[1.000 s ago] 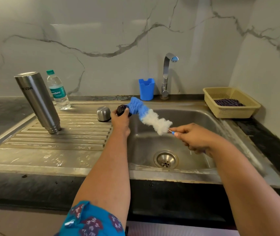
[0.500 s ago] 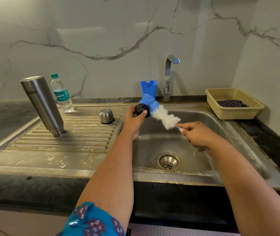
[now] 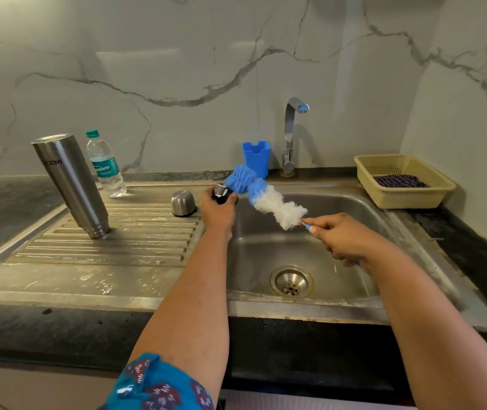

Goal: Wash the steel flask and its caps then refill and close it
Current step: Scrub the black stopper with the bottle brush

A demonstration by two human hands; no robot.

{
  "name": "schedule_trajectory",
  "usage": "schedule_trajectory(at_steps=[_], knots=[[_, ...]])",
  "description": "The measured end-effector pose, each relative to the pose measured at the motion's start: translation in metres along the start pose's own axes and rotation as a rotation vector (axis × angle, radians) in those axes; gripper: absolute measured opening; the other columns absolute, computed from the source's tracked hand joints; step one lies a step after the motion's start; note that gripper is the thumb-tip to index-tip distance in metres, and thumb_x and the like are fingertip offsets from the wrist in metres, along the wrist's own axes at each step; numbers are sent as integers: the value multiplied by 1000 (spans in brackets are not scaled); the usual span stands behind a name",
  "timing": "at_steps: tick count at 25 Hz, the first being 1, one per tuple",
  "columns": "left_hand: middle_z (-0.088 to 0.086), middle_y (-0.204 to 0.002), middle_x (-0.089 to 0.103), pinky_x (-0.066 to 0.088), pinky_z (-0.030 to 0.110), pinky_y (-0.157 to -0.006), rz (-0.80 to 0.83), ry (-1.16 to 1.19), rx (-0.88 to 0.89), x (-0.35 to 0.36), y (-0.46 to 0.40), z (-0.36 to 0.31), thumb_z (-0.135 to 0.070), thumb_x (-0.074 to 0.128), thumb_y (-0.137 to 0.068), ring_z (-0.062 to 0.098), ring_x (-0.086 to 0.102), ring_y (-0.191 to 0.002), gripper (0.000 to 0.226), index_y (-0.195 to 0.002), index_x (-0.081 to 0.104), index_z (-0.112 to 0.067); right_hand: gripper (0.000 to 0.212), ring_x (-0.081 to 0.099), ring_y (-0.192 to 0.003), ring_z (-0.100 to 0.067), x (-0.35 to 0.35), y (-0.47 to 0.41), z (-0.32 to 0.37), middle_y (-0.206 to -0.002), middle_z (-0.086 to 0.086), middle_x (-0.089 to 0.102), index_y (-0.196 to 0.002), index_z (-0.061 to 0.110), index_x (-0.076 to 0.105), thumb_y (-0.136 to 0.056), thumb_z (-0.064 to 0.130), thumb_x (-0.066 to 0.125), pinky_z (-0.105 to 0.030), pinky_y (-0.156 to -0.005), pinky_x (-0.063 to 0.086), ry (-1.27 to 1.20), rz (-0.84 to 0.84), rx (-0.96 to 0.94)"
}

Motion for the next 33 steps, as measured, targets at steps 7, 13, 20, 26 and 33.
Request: schedule_trajectory(at_steps=[7, 13, 20, 26, 33], knots=[[2, -119, 59, 49, 31, -95, 95, -39, 23, 10, 4, -1, -10, 71, -89, 17, 59, -106, 46, -131, 51, -11, 34, 25, -48, -12, -6, -4, -4, -60, -2, 34, -132, 34, 54, -102, 23, 44, -22, -43, 21, -3, 10, 52], [7, -118, 59, 52, 38, -99, 129, 154, -154, 11, 0, 7, -24, 71, -92, 22, 60, -111, 35, -117, 50, -14, 32, 24, -47, -12, 4, -6, -4, -56, 0, 34, -130, 33, 56, -102, 25, 45, -21, -42, 21, 2, -20, 17], [5, -115, 63, 52, 36, -100, 101, 344, -103, 2, -5, 8, -13, 75, -87, 20, 63, -110, 35, -117, 58, -19, 33, 24, -44, -10, -4, -4, -3, -55, 0, 32, -132, 35, 54, -102, 25, 45, -20, -42, 20, 6, 37, 13], [1, -105, 60, 56, 39, -94, 61, 221, -50, 1, -4, 9, -12, 74, -88, 20, 64, -104, 36, -119, 54, -16, 33, 25, -44, -10, -7, -1, -2, -54, 1, 35, -132, 34, 54, -101, 26, 47, -20, -40, 22, 22, 53, 16], [14, -122, 53, 56, 32, -82, 87, 401, -270, 5, 1, -1, 6, 58, -94, 26, 60, -106, 39, -128, 44, -5, 33, 25, -43, -10, -11, 3, 0, -53, 2, 37, -132, 34, 54, -101, 26, 46, -21, -40, 22, 56, 60, 25]])
Point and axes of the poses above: each hand's wrist, its own y-axis away from the middle knuckle, its own x-axis out of the palm, z = x × y, the point moved 1 cm from there along -y, towards the middle knuckle
